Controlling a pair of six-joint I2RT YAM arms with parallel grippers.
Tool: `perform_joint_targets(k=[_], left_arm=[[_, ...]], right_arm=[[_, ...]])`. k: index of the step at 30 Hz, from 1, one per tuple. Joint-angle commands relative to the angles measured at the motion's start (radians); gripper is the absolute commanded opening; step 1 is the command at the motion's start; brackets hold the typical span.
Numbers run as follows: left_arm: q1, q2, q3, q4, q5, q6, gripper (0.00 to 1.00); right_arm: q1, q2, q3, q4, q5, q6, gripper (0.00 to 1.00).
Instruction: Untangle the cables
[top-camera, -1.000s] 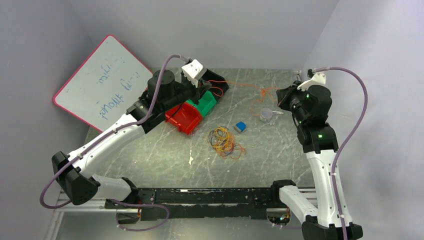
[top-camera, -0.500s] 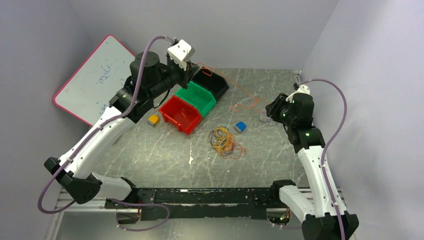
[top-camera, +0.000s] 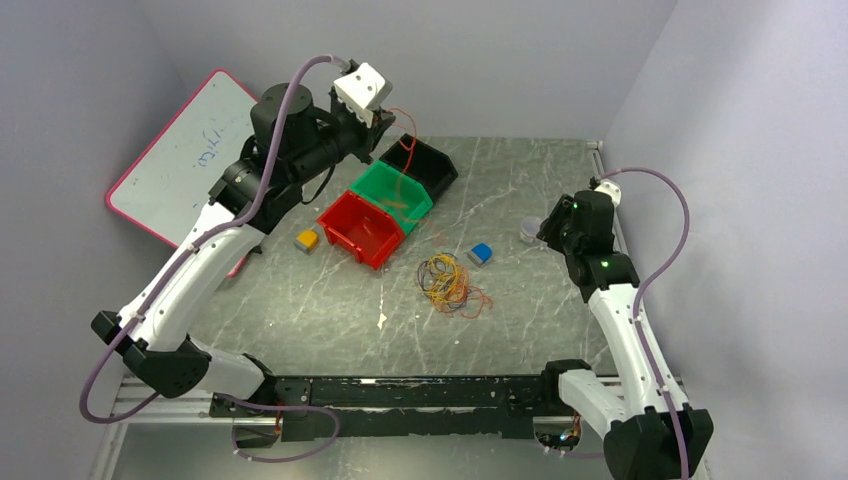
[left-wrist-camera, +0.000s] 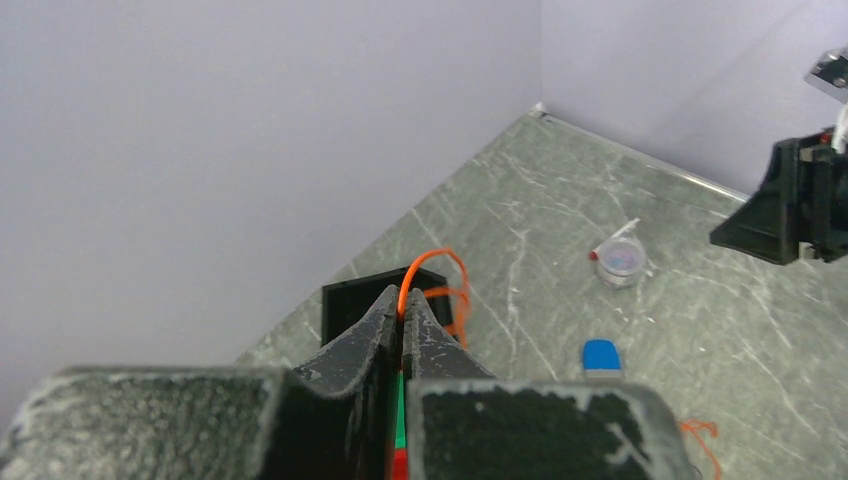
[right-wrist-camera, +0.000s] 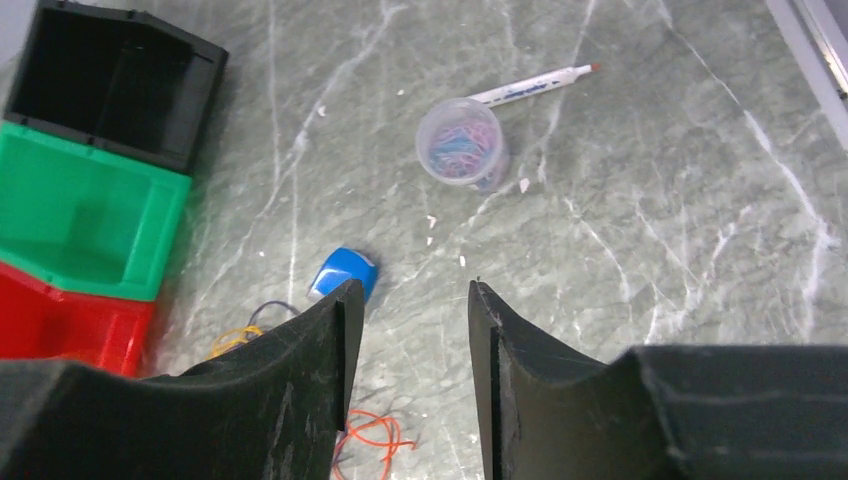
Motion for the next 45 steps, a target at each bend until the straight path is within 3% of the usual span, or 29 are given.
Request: perform_joint_targets(k=[1,11,25,45], left_arm=[[0.004,-0.013,0.056,-0.028,-0.101,0.052,0.07],[0.008,0.003,0.075,-0.048,-0.176,0.089,0.07],[0.091,0.0,-0.058,0.005,-0.166,0.037,0.07],[0.218,-0.03,-0.181,-0.008,-0.292,-0.051,0.07]], right_arm=[[0.001,0.017,-0.018,0.006,0.092,0.009,0.48],[0.001,-0.04,-0.046,0.111,-0.113,-0.013,0.54],[0.002,-0.064,-0.022,0.07,-0.111,-0.04,0.55],[0.002,-0.042,-0.035,0.088,-0.151,-0.034,0.55]])
